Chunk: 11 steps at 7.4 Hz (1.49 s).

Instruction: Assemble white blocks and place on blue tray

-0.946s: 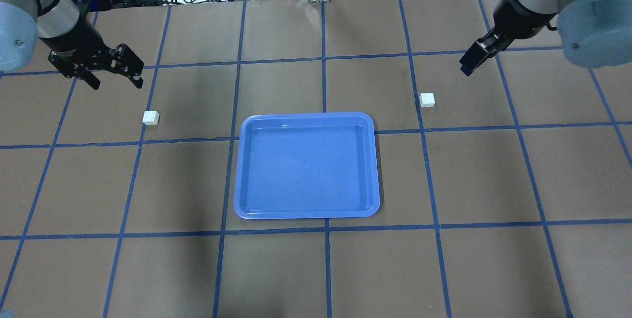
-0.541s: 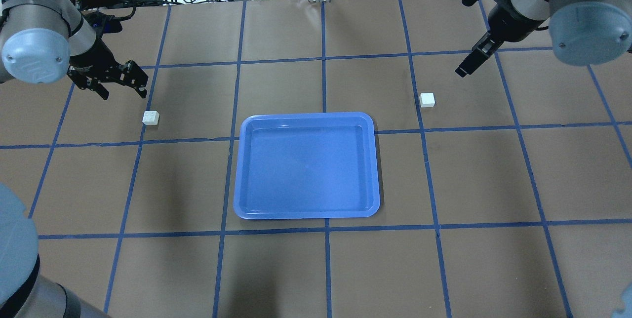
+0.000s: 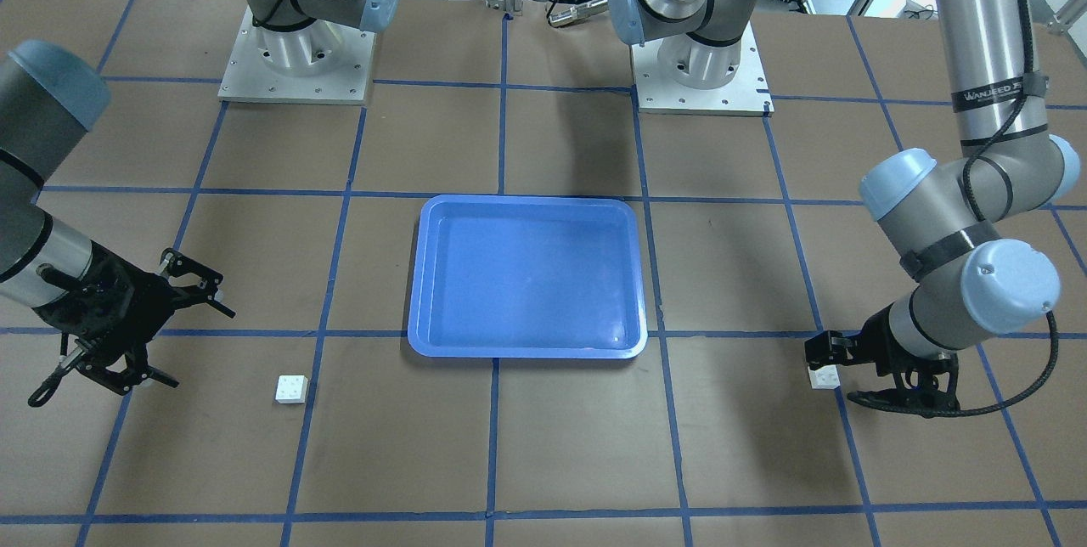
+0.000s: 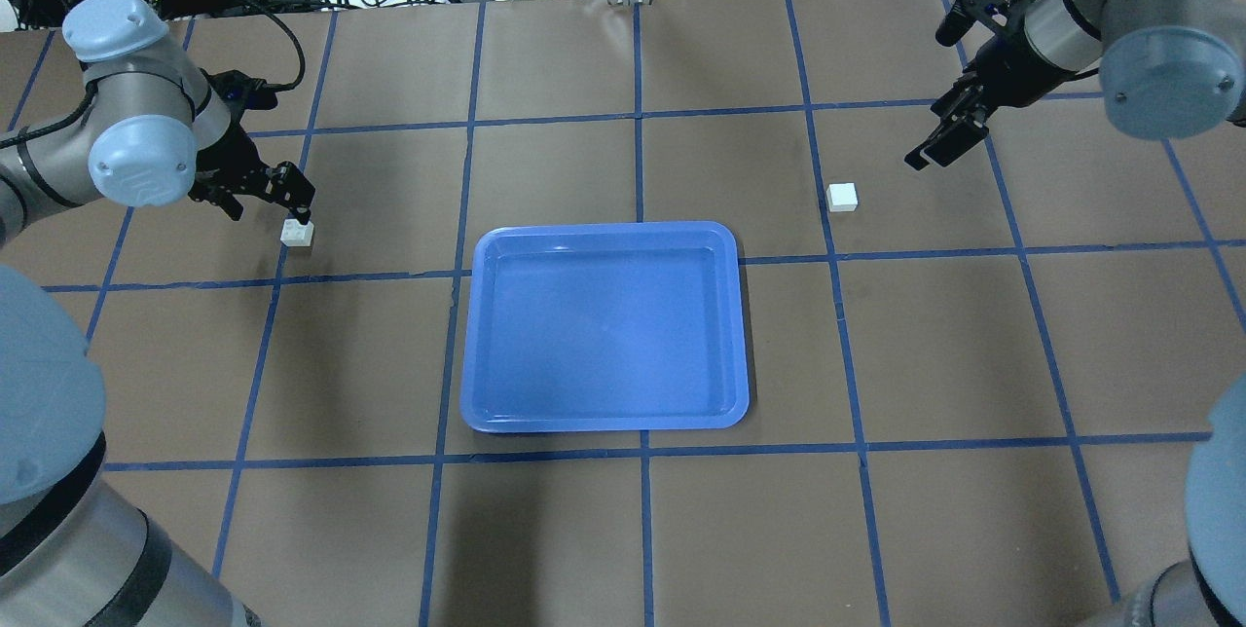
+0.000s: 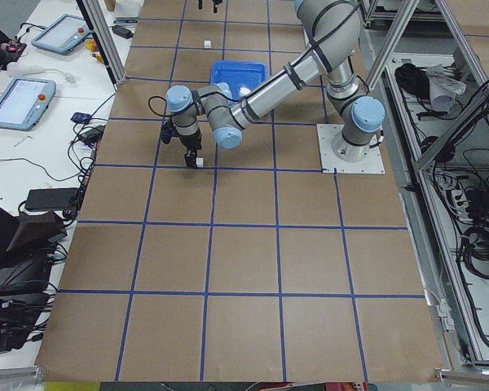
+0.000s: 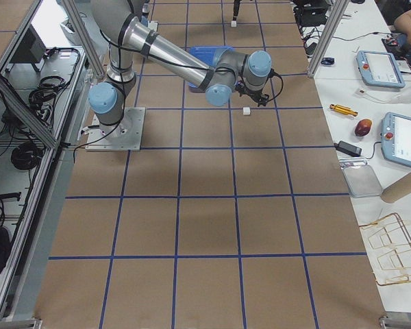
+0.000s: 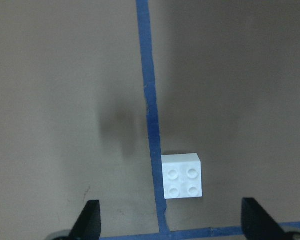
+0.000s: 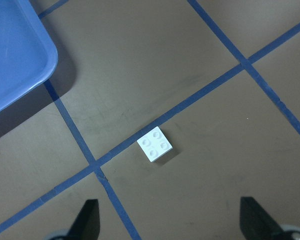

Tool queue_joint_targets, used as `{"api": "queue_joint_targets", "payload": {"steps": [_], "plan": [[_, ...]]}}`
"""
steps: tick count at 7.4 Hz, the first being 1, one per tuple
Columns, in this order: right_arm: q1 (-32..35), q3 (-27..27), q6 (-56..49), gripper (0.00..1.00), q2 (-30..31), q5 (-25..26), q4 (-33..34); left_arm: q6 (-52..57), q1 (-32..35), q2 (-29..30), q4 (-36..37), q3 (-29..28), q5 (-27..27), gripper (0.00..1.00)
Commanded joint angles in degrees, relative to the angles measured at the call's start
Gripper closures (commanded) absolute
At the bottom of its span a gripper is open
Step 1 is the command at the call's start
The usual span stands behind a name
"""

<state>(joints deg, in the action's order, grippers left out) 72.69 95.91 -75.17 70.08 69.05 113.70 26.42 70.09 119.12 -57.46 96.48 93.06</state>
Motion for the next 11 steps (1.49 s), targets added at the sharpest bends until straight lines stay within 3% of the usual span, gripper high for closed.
{"api": "queue_joint_targets", "payload": {"steps": [1, 3, 4, 7, 10, 11], "plan": [[-0.09, -0.02, -9.24, 0.0, -2.65, -0.06, 0.03, 1.52, -0.12, 0.23, 4.1, 3.79, -0.16, 0.0], [-0.18, 0.24, -21.9, 0.0, -4.59, -3.45, 0.73, 1.35, -0.12, 0.84, 4.73, 2.67, -0.33, 0.03], [-0.18, 0.24, -25.17, 0.0, -5.73, -4.18, 0.82, 1.18, -0.12, 1.46, 4.73, 1.88, -0.51, 0.1], [-0.36, 0.07, -26.61, 0.0, -9.95, -5.76, 1.78, -1.89, -0.12, 1.64, 4.55, 2.04, -2.36, 0.17], [-0.18, -0.11, -26.79, 0.0, -12.06, -5.86, 1.79, -2.08, -0.12, 1.64, 4.46, 1.87, -2.18, 0.34], [-0.01, -0.11, -29.92, 0.0, -12.5, -5.86, 2.4, -3.04, -0.04, 1.72, 4.46, 1.78, -2.18, 0.45]]}}
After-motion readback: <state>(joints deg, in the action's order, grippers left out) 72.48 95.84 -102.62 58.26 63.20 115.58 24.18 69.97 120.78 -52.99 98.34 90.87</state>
